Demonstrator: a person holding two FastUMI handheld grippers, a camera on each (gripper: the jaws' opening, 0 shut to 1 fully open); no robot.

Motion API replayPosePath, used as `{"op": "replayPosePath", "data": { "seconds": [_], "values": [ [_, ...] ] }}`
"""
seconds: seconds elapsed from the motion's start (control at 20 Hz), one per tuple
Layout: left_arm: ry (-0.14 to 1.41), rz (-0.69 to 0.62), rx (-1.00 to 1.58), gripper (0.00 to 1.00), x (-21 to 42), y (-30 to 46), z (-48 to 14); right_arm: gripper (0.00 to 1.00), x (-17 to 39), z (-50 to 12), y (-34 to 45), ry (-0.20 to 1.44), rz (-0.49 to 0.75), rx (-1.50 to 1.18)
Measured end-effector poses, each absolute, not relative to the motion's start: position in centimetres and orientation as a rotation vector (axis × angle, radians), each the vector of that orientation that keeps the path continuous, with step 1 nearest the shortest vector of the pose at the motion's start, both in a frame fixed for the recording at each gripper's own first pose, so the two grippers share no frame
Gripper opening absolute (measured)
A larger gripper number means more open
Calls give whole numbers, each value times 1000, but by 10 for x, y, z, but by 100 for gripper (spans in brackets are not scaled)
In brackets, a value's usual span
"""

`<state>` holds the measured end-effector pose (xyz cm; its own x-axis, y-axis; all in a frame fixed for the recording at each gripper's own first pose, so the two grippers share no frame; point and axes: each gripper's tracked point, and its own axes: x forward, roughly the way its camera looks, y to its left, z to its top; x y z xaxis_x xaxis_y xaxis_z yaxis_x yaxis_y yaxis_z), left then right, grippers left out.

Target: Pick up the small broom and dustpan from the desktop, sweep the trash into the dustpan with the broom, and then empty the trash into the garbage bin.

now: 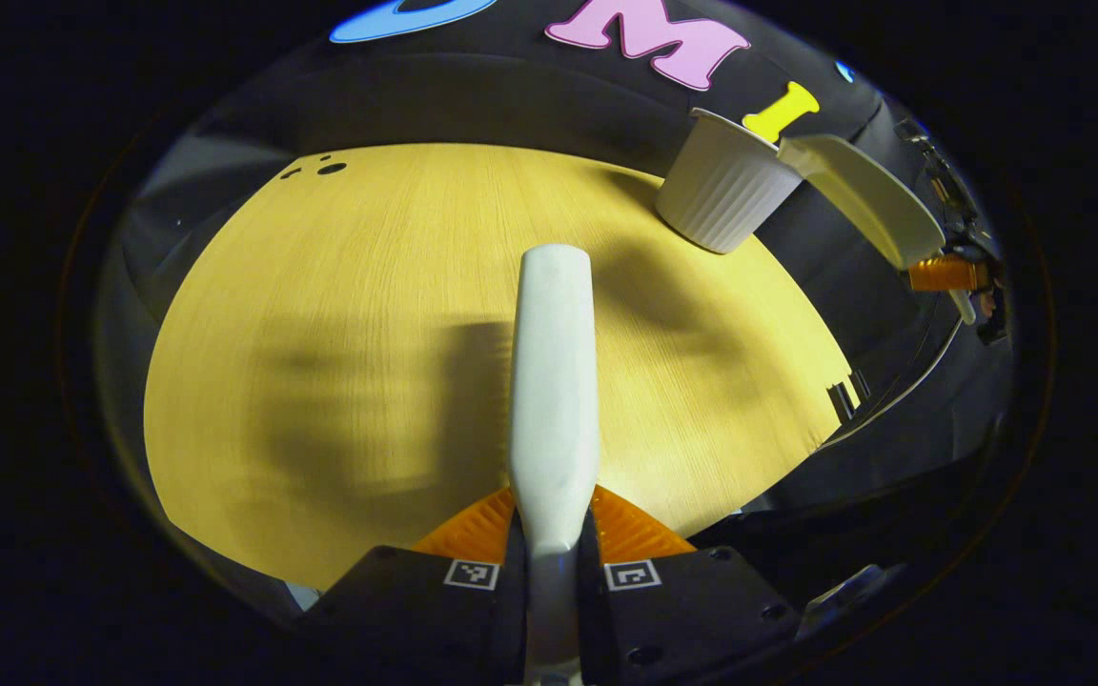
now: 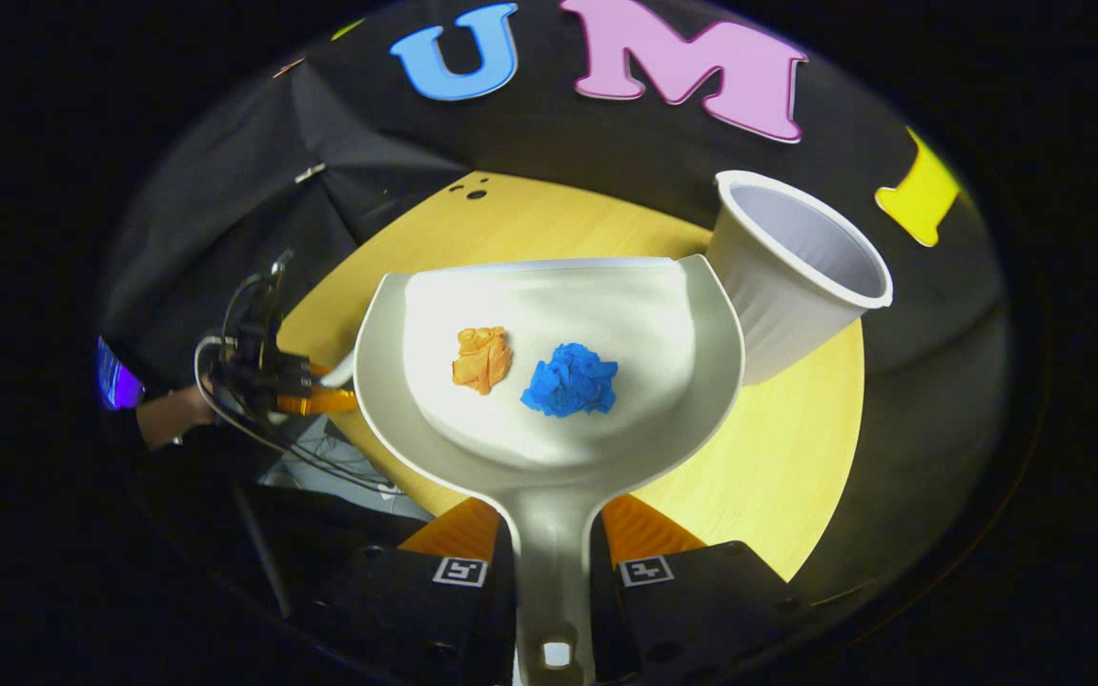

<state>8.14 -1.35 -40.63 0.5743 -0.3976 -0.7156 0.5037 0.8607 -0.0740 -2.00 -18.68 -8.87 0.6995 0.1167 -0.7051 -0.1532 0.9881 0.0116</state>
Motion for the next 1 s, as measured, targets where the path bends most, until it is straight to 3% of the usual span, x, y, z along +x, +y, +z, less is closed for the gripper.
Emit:
{"op": "replayPosePath", "data": {
  "seconds": [0.25,0.3,0.45,0.5,0.6,0.65,0.75,0.95,1.0],
  "values": [
    [792,-500,126,26,78,-4,-398,31,-4,-41,-224,736,41,56],
    [786,-494,121,26,77,-1,-397,35,0,-32,-239,724,12,39],
    [776,-476,107,26,74,4,-399,31,21,-5,-264,669,-37,56],
    [779,-471,103,26,72,5,-400,35,28,3,-274,653,-52,70],
    [776,-458,103,26,70,8,-401,31,47,15,-303,627,-107,70],
    [774,-449,112,26,70,8,-401,35,59,18,-318,616,-145,64],
    [754,-438,145,26,71,8,-396,31,81,13,-344,623,-220,78],
    [703,-443,122,24,70,6,-379,35,109,-6,-382,676,-349,50],
    [694,-444,103,26,70,4,-375,31,115,-8,-393,685,-388,29]
  ]
}}
